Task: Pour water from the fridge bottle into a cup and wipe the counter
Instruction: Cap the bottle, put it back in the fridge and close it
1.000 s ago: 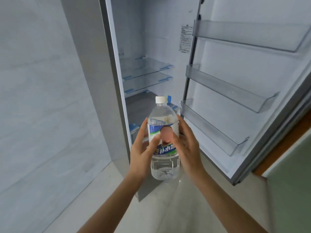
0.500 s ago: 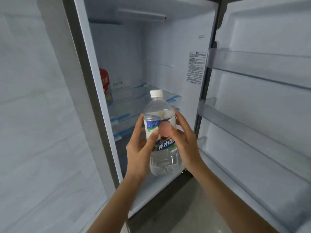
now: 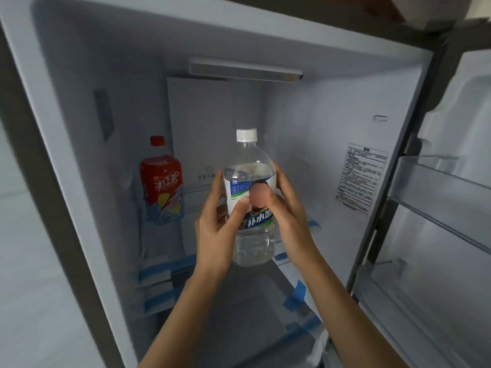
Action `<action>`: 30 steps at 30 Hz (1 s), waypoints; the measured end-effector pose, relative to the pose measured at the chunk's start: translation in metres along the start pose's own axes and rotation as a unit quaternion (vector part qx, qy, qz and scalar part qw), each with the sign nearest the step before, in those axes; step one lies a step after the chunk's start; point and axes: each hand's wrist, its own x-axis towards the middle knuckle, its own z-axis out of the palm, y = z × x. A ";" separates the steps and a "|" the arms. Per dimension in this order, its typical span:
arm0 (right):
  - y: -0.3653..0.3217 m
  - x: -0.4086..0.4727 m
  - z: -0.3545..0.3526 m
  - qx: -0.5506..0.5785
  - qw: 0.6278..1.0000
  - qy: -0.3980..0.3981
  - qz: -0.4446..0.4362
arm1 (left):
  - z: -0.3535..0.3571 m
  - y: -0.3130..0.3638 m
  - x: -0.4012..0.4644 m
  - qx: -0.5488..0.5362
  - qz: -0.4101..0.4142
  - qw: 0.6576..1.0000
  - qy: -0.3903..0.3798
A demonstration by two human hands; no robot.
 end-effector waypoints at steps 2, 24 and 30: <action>0.008 0.017 -0.002 -0.005 1.000 -0.012 0.000 | 0.002 -0.009 0.017 0.003 0.008 1.000 0.002; 0.091 0.061 -0.011 -0.028 0.996 -0.075 0.050 | -0.020 -0.104 0.061 0.092 -0.032 0.995 -0.028; 0.103 0.052 -0.018 -0.068 0.995 -0.072 0.030 | -0.023 -0.110 0.054 0.160 -0.009 0.987 -0.015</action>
